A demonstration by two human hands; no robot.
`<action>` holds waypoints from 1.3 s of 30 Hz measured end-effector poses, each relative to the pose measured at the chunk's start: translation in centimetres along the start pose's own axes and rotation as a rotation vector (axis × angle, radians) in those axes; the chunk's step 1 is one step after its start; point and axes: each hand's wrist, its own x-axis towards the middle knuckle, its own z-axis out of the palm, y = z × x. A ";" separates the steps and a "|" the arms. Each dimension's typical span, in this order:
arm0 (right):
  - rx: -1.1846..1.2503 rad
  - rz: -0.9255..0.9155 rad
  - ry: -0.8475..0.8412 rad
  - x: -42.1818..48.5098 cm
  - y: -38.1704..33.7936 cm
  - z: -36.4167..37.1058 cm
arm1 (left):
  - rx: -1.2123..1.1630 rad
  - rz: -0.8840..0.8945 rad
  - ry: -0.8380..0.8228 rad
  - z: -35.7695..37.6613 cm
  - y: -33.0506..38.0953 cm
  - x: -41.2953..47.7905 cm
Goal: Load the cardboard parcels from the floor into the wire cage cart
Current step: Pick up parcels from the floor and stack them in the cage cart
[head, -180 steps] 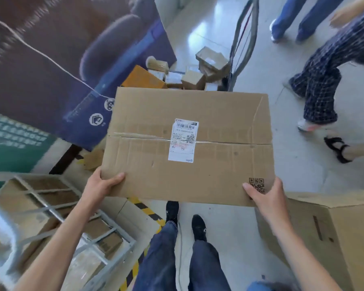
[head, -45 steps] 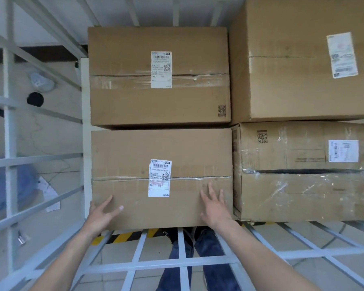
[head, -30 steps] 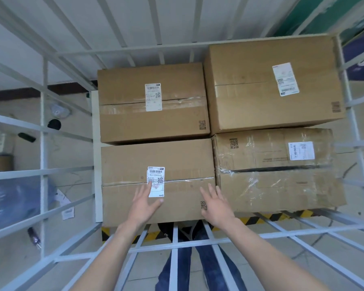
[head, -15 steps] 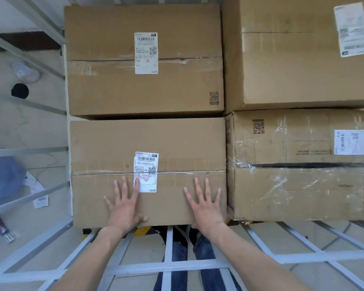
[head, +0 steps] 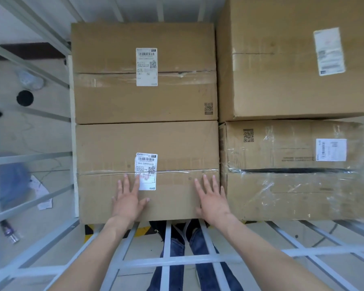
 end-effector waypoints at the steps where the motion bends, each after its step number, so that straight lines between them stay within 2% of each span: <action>1: 0.024 0.000 0.016 -1.1 0.3 -1.4 | -0.007 0.014 0.007 -1.1 0.4 -1.2; 7: 0.161 0.004 0.149 -12.9 2.1 -10.8 | -0.107 0.138 0.104 -9.5 4.7 -12.2; 10: 0.329 0.039 0.174 -21.0 3.9 -15.0 | -0.131 0.180 0.118 -14.3 7.3 -19.2; 15: 0.483 0.122 0.348 -34.1 6.9 -17.0 | -0.084 0.351 0.167 -20.0 11.9 -30.6; 20: 0.595 0.176 0.521 -46.9 6.2 -13.5 | 0.111 0.590 0.179 -21.0 15.3 -39.8; 26: 0.817 0.439 0.657 -58.2 4.5 -6.5 | 0.428 0.934 0.113 -18.3 21.2 -47.2; 34: 1.125 0.739 0.869 -69.4 5.6 2.7 | 0.737 1.308 -0.003 -10.9 31.3 -58.5; 39: 1.223 0.891 1.025 -75.0 9.1 8.3 | 0.796 1.472 -0.024 -3.9 38.3 -66.5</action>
